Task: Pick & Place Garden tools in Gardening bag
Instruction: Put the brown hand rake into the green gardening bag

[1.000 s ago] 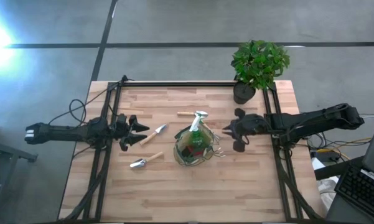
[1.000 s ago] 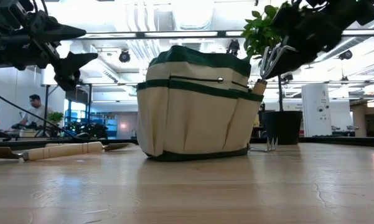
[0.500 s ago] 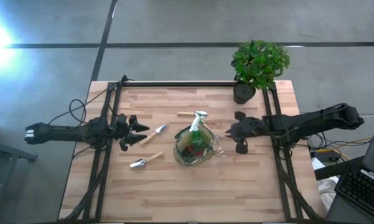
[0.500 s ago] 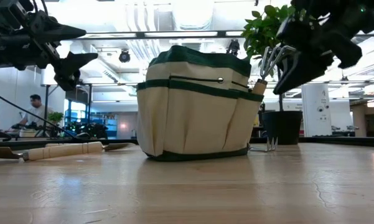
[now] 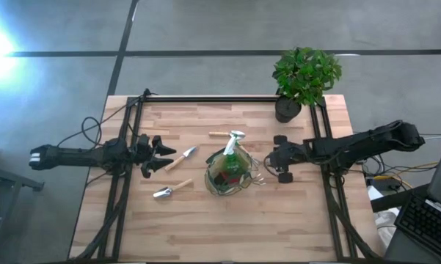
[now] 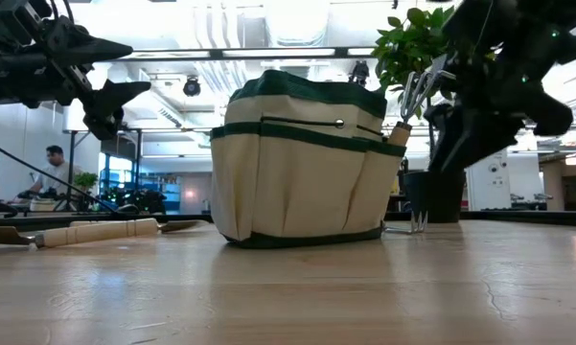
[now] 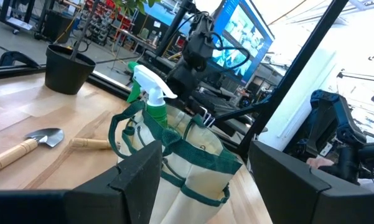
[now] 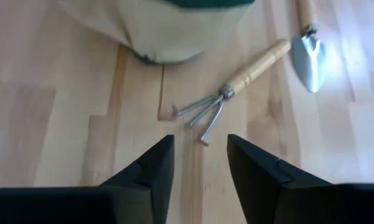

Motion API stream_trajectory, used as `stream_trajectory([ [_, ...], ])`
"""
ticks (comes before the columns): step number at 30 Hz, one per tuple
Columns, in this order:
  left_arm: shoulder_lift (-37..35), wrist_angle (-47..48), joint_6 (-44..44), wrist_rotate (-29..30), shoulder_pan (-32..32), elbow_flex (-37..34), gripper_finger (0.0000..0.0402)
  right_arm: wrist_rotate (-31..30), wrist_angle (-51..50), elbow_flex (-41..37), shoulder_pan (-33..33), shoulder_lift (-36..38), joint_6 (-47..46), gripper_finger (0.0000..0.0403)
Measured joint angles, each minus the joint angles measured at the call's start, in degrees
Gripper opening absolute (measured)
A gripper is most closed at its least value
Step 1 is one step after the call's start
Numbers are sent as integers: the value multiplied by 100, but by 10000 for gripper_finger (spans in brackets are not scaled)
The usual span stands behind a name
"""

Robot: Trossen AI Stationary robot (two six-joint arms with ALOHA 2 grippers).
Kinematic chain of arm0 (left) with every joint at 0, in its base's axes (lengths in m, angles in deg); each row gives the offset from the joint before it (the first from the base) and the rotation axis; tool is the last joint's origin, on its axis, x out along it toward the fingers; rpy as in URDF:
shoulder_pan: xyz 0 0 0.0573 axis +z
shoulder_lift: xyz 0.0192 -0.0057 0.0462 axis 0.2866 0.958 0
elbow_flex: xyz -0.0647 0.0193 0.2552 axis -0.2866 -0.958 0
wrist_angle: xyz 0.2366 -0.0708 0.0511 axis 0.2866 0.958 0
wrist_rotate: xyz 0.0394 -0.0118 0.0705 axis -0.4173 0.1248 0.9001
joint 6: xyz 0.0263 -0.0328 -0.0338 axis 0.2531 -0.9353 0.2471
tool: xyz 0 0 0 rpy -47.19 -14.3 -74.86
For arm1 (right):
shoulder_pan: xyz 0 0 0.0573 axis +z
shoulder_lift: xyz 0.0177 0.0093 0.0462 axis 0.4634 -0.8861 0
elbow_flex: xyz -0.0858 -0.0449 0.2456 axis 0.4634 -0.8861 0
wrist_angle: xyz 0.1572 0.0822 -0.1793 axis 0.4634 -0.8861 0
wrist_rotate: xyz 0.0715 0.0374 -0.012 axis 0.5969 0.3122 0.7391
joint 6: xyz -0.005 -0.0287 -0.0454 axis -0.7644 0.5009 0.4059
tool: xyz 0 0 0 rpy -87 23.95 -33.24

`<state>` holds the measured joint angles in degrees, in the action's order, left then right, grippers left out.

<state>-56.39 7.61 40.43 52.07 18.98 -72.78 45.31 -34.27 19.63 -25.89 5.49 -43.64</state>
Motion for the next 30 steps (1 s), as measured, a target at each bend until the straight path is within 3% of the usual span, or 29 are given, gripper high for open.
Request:
stream_trajectory([
  [10,1,1,2,0,-2,0,245,-133,40,327,0,-982,625,185],
  [30,0,-1,1,0,0,0,245,-138,14,801,0,-2347,631,174],
])
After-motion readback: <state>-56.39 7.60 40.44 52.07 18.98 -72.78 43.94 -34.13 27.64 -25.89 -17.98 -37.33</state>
